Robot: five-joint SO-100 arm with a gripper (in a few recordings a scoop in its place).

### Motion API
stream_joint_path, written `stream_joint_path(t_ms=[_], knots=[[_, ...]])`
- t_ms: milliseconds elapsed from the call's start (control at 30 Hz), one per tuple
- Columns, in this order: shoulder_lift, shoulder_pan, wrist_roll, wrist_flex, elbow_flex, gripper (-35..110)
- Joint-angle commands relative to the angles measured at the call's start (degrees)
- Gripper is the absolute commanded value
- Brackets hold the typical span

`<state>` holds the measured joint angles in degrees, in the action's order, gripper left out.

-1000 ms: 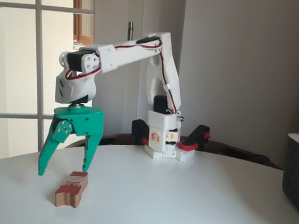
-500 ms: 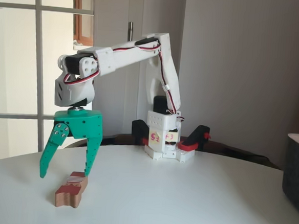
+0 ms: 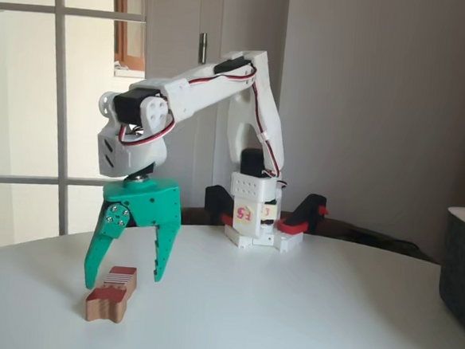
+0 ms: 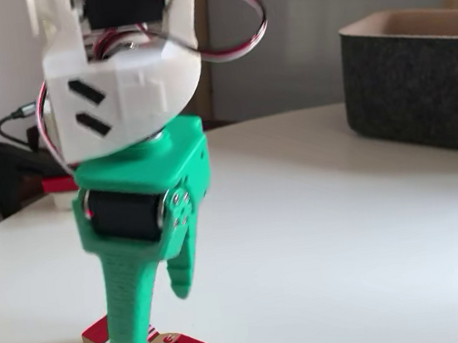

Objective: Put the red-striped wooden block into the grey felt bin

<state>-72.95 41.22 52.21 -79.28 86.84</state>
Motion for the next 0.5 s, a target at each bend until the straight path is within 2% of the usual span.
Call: stream_joint_path(t_ms=[0, 467], knots=[[0.09, -0.35, -0.18, -1.41, -0.79, 29], [2.81, 2.29, 5.10, 3.78, -1.32, 27]])
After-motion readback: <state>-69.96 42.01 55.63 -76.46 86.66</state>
